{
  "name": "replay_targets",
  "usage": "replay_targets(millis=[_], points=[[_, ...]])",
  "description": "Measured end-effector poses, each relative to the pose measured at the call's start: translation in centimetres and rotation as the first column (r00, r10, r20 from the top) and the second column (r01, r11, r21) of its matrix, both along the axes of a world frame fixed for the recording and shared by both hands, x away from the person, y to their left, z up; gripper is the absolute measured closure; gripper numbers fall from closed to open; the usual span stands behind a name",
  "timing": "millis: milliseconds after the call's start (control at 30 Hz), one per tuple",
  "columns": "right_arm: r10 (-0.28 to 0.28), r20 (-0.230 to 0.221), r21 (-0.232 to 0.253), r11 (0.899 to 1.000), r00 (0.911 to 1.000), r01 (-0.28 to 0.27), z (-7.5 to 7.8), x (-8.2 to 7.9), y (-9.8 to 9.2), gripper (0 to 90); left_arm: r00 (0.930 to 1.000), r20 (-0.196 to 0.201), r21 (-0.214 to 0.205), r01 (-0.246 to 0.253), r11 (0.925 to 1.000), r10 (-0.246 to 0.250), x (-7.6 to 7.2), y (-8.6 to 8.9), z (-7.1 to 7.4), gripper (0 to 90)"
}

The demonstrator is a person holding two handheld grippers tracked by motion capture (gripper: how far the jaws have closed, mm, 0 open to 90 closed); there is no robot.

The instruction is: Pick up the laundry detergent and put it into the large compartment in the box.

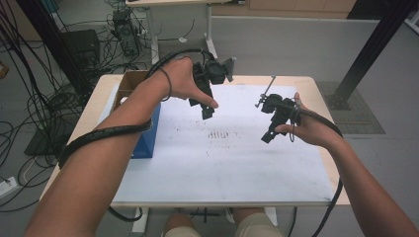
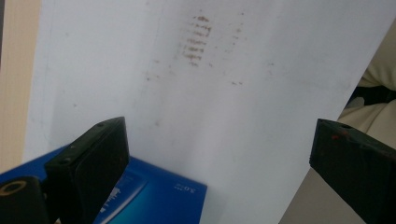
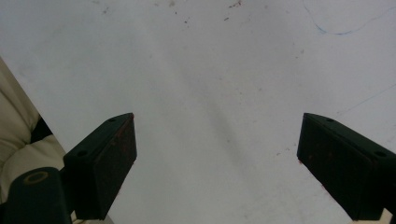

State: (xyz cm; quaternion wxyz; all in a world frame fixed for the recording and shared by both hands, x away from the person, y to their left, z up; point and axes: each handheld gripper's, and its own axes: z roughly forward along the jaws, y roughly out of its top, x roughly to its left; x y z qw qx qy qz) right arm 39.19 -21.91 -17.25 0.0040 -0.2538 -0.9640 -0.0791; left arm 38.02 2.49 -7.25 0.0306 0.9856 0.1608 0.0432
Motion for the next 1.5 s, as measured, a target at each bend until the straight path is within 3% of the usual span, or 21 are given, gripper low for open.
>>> replay_targets(millis=[367,833,1500], points=[[-0.014,0.01,0.004,1.0,0.9999,0.014,0.1,-0.1,-0.3,11.8,0.9973,-0.002,-0.001,0.073,0.9973,-0.073,-0.5,-1.9,0.1,5.3],[-0.018,0.002,-0.002,1.0,0.9998,0.018,-0.1,0.1,-0.1,11.8,0.9955,-0.005,0.002,0.095,0.9955,-0.095,-0.5,-2.6,-0.3,5.4],[-0.009,0.005,0.0,1.0,1.0,0.009,-0.2,0.2,0.1,11.8,0.9954,-0.008,-0.021,0.096,0.9952,-0.096,-0.5,-2.1,0.0,5.5]])
